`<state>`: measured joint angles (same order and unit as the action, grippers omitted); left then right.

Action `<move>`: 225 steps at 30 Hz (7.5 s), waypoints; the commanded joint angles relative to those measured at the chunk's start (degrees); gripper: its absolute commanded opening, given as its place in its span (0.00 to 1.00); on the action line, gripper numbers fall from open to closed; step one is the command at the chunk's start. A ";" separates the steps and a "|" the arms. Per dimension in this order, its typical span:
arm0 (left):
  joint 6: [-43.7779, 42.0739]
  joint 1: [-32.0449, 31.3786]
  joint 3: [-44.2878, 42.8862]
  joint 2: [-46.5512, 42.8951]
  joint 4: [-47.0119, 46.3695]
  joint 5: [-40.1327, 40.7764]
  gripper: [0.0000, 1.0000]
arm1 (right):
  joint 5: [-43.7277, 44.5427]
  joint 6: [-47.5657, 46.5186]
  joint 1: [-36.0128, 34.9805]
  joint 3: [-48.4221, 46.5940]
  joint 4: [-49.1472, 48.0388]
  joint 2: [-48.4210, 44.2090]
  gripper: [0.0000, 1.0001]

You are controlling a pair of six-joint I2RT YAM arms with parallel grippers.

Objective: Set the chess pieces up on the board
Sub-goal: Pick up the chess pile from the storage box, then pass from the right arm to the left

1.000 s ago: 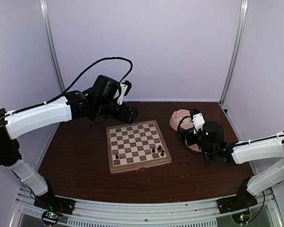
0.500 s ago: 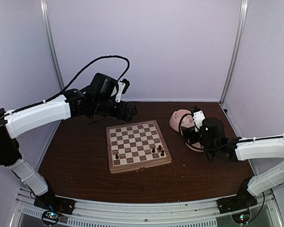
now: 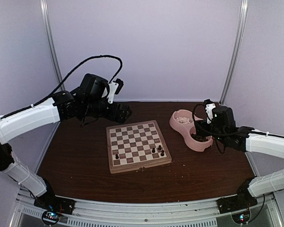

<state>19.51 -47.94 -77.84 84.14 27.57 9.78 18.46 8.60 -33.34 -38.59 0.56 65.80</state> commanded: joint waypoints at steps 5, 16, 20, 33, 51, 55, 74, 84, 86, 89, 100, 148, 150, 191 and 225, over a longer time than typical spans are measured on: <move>-1.61 0.66 2.09 -4.19 1.48 -0.18 0.98 | -4.70 4.14 4.69 -6.22 10.03 1.77 0.84; -0.36 2.18 5.42 -6.99 1.23 -0.08 0.98 | -14.52 7.53 11.03 -13.84 16.51 10.90 0.53; -0.27 2.82 6.24 -7.27 0.79 -0.33 0.98 | -16.66 8.34 12.77 -16.58 18.39 14.99 0.46; -1.54 3.65 7.55 -7.04 1.10 0.18 0.98 | -16.74 11.56 16.38 -24.95 24.15 27.01 0.41; -4.31 3.76 8.56 -4.78 -1.30 0.94 0.98 | -11.89 27.26 16.43 -29.45 27.04 37.58 0.38; -4.20 3.78 8.85 -4.61 -2.08 0.16 0.98 | -10.83 28.70 16.38 -29.61 26.87 38.20 0.35; -4.94 3.73 8.91 -4.72 -1.24 1.01 0.98 | -11.41 29.62 16.45 -31.83 28.00 40.97 0.19; -4.77 3.73 9.97 -5.08 -2.17 0.69 0.98 | -11.92 28.14 16.42 -31.09 28.19 38.36 0.10; -4.82 3.73 9.53 -4.96 -1.70 0.56 0.97 | -11.92 27.60 16.45 -31.33 29.14 38.09 0.11; -4.98 3.73 9.95 -5.14 -2.50 0.59 0.97 | -12.78 26.46 16.44 -30.79 28.90 37.43 0.17; -5.02 3.74 9.64 -3.96 -3.08 -0.62 0.97 | -15.96 24.48 16.29 -30.44 29.81 37.20 0.24; -5.25 3.73 9.39 -3.86 -1.34 -0.31 0.97 | -23.50 23.74 16.64 -31.49 23.05 42.17 0.13; -5.17 3.74 9.22 -3.75 -1.51 -0.50 0.97 | -22.59 22.87 16.64 -30.49 22.89 40.05 0.12; -1.56 3.74 10.95 -0.27 -14.78 -22.38 0.93 | -34.08 8.07 16.74 -7.21 -4.85 14.12 0.09; -27.83 3.70 33.90 5.37 -77.37 -42.96 0.77 | -83.15 30.77 0.17 -16.73 -23.29 18.53 0.09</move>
<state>-4.93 -44.56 -43.40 89.27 -39.88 -29.78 -59.96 36.45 -30.74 -52.51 -19.73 82.65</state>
